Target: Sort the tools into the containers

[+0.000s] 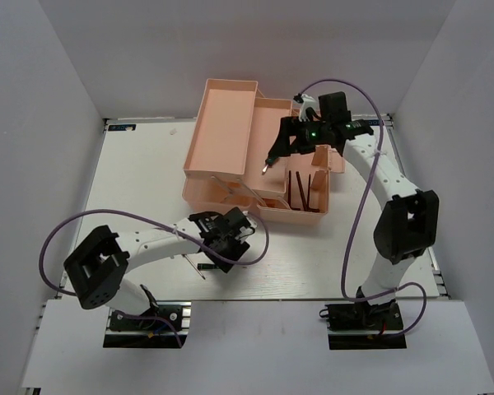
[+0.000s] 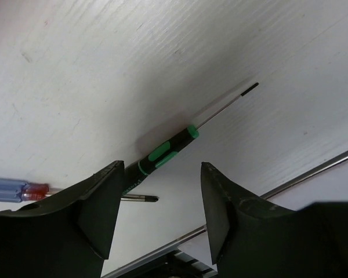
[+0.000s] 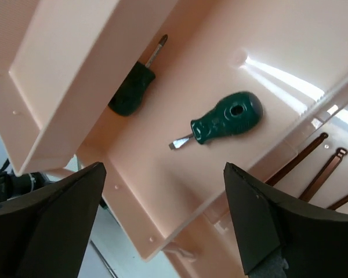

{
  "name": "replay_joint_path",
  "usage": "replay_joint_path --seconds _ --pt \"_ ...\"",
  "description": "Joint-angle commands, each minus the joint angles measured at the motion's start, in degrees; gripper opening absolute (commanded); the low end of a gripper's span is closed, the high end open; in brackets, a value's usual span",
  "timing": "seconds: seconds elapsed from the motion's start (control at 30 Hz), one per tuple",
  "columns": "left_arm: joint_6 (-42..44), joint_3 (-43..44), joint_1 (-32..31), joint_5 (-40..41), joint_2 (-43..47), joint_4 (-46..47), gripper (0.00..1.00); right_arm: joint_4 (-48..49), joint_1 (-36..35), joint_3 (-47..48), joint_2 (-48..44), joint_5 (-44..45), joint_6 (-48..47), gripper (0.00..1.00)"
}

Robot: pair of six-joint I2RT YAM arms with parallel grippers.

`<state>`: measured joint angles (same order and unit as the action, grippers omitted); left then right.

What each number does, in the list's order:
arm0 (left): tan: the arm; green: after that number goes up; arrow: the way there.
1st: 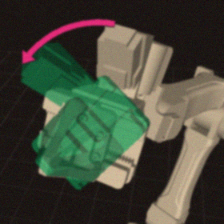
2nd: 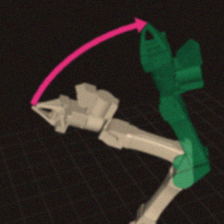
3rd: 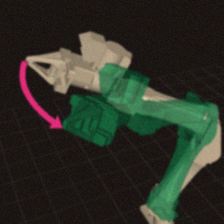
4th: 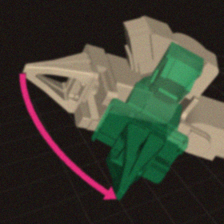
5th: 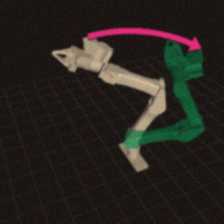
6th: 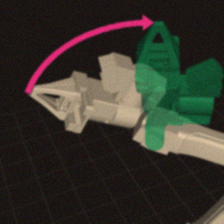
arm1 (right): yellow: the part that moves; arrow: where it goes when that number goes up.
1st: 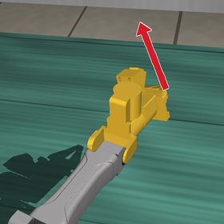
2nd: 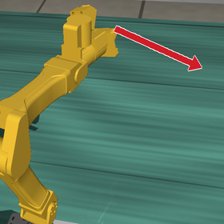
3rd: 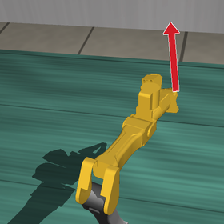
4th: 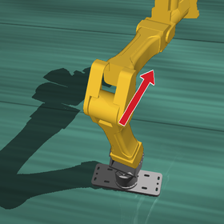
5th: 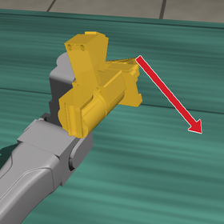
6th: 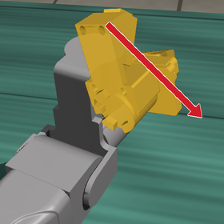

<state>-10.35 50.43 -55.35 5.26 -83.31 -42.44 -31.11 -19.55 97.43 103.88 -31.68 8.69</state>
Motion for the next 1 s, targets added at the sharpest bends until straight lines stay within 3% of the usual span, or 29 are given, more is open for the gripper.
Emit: replay_joint_path --seconds 0.0,0.27,0.37,0.43,0.47,0.57,0.6,0.63,0.67,0.87,0.9,0.97 --pt "2.79 1.42 -0.28 -1.74 -2.46 0.33 0.66 3.59 2.14 -4.76 -6.65 -3.03 0.19 0.9" --pt "3.85 1.95 -0.28 -3.06 -7.83 0.86 0.59 2.37 6.18 -11.2 -15.62 -1.19 -2.71 0.9" --pt "4.46 2.48 -0.28 -3.06 -9.41 0.86 0.5 4.12 7.94 -15.24 -19.14 -3.2 -3.85 0.9" --pt "4.46 2.48 -0.28 -3.76 -9.94 0.86 0.44 5.27 8.56 -17.97 -21.25 -3.91 -3.33 0.84" --pt "4.46 2.48 -0.28 -3.76 -10.73 0.86 0.39 5.62 9.52 -19.28 -22.48 -4.7 -3.33 0.71" --pt "4.46 2.48 -0.28 -4.28 -11.96 0.86 0.31 6.24 10.67 -23.14 -25.55 -5.85 -3.68 0.47" --pt "4.46 3.0 -0.89 -4.29 -11.97 0.86 0.27 6.94 10.85 -23.86 -26.78 -6.02 -4.03 0.24" --pt "4.46 3.0 -0.9 -4.29 -11.97 0.86 0.24 6.86 11.37 -24.38 -27.23 -6.63 -4.73 0.08" --pt "4.46 3.0 -0.9 -4.29 -11.97 0.86 0.22 6.77 11.99 -25.61 -28.28 -6.55 -5.08 0.0" --pt "5.51 8.97 -1.95 -6.12 -4.88 2.52 0.08 3.87 14.1 -31.15 -34.16 -5.05 -10.34 0.0" --pt "5.52 10.02 -1.95 -9.01 -2.85 3.23 0.05 2.56 14.19 -32.03 -34.7 -5.67 -12.19 0.36" --pt "7.44 13.28 -1.95 -13.06 3.72 6.38 0.03 1.24 14.62 -33.17 -36.45 -8.37 -16.74 0.57"
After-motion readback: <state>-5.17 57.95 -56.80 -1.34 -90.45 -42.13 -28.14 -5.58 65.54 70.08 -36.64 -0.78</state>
